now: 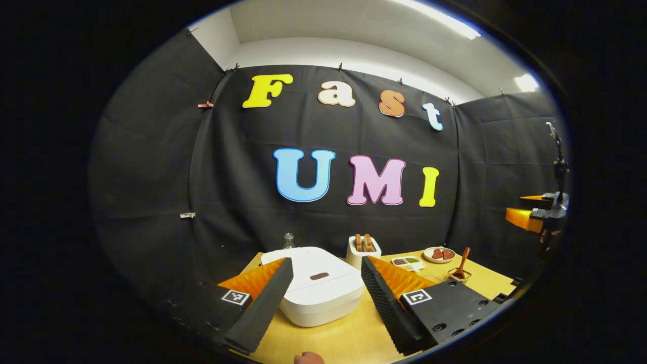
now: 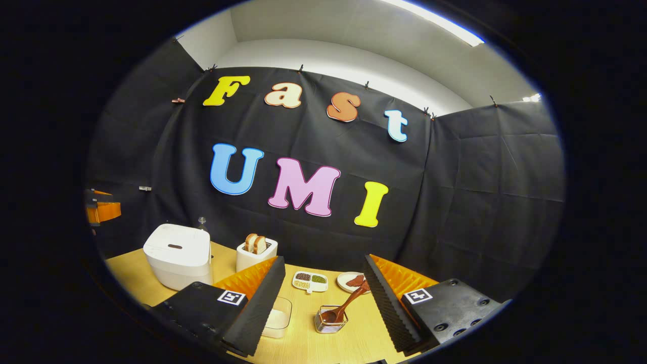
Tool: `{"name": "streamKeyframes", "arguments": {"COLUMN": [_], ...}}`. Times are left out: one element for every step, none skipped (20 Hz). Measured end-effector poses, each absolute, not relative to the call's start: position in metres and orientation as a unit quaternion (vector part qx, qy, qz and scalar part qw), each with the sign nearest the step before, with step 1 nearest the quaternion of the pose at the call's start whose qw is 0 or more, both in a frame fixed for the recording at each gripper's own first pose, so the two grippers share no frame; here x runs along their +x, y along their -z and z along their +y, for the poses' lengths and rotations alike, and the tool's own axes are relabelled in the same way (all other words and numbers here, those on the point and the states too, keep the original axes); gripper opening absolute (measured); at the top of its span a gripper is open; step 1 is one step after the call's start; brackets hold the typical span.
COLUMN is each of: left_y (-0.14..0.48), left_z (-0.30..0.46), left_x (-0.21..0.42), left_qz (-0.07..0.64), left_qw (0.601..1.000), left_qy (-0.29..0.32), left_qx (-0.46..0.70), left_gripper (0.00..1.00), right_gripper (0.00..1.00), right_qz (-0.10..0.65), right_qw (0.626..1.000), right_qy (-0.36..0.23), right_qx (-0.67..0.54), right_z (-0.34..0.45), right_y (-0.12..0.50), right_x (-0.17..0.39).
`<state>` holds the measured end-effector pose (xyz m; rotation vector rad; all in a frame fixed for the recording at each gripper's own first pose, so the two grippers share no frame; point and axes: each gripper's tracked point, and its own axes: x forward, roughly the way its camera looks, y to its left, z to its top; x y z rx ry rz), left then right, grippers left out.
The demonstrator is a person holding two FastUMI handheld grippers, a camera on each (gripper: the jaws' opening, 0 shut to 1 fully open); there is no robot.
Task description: Close the left gripper, press the button to open the rice cooker; take a wooden spoon from the chopstick holder with the right hand, scoop a spoonful of rice and pour it into the rice cooker, then put the wooden spoon back into the chopstick holder.
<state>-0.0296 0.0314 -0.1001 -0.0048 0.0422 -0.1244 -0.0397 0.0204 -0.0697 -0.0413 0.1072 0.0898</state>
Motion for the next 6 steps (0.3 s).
{"name": "streamKeyframes", "arguments": {"left_y": [0.0984, 0.0959, 0.0978, 0.1011, 0.1049, 0.1054], "left_z": [0.0334, 0.0349, 0.0367, 0.0381, 0.0366, 0.0354], "left_x": [-0.0301, -0.0309, -0.0310, -0.0314, -0.0316, -0.0301], "left_qz": [0.020, 0.018, 0.018, 0.024, 0.026, 0.028], "left_qw": [0.998, 0.998, 0.998, 0.998, 0.998, 0.998], "left_qy": [0.062, 0.061, 0.058, 0.056, 0.059, 0.063], "left_qx": [-0.005, -0.007, -0.009, -0.011, -0.014, -0.014], "left_gripper": [0.94, 0.94, 0.94, 0.94, 0.94, 0.94], "right_gripper": [0.98, 0.98, 0.98, 0.97, 0.98, 0.98], "right_qz": [0.055, 0.056, 0.059, 0.065, 0.064, 0.060], "right_qw": [0.997, 0.997, 0.997, 0.996, 0.996, 0.997], "right_qy": [-0.048, -0.051, -0.054, -0.054, -0.053, -0.048], "right_qx": [-0.020, -0.021, -0.021, -0.021, -0.020, -0.018], "right_z": [0.0227, 0.0256, 0.0268, 0.0276, 0.0279, 0.0272], "right_y": [0.0700, 0.0700, 0.0699, 0.0715, 0.0707, 0.0678], "right_x": [-0.0412, -0.0414, -0.0418, -0.0432, -0.0449, -0.0450]}}
